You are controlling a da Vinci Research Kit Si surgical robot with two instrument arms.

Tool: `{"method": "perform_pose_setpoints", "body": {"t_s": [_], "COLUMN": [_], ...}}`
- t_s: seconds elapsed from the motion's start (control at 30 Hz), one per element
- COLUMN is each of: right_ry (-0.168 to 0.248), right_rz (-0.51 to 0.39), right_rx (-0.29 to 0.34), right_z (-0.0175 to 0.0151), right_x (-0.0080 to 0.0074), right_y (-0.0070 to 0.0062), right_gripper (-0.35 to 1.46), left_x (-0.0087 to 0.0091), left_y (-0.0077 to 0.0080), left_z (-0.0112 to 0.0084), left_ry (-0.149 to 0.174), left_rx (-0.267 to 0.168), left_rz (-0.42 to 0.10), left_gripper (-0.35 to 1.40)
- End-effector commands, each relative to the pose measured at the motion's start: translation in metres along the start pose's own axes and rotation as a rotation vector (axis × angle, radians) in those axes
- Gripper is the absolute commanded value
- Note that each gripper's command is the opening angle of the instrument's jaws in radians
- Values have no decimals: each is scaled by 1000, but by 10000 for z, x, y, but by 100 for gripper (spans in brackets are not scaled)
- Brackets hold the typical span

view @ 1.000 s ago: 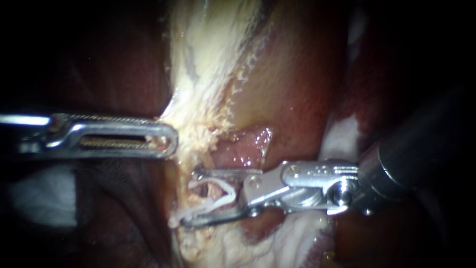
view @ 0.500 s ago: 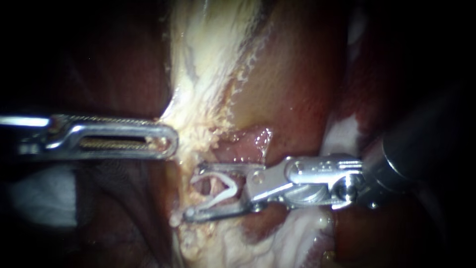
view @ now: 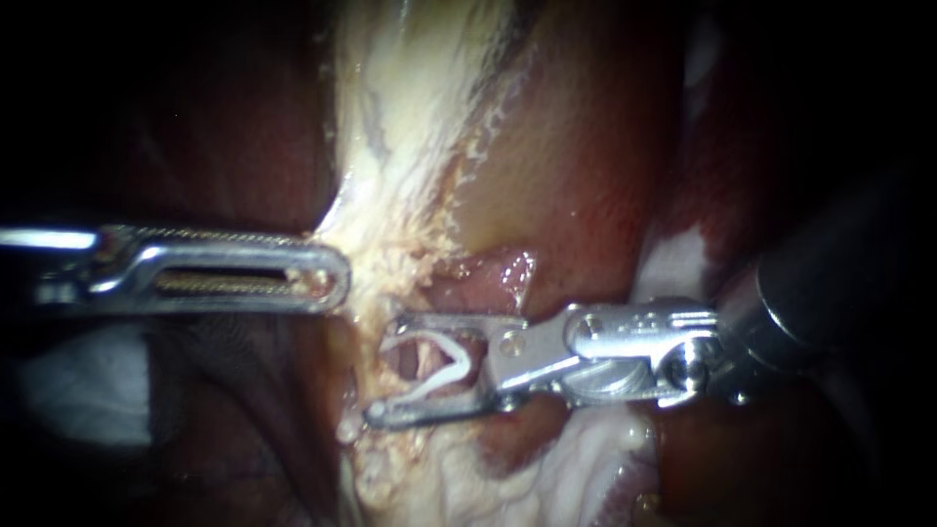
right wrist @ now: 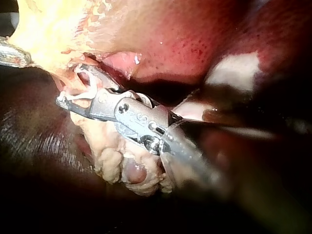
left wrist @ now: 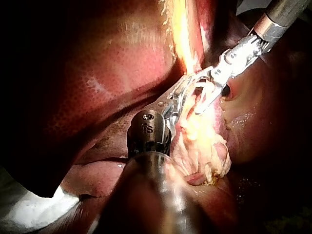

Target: Clipping second clip left tube

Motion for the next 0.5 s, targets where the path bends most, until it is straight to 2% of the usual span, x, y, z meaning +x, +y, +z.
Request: {"method": "perform_pose_setpoints", "body": {"t_s": [0.03,0.23,0.37,0.5], "right_ry": [0,-17,-40,-39], "right_rz": [0,7,37,34], "right_rx": [-3,-51,-18,-17], "right_z": [0,-15,-17,-6], "right_x": [0,0,-1,-7], "right_y": [-1,-11,-14,-12], "right_gripper": [60,60,60,60], "left_x": [0,0,0,-1], "left_y": [1,12,21,21], "left_z": [0,-1,0,1], "left_ry": [0,1,0,0], "left_rx": [1,2,-1,-2], "left_rz": [0,1,-4,-4], "left_gripper": [-35,-35,-35,-35]}}
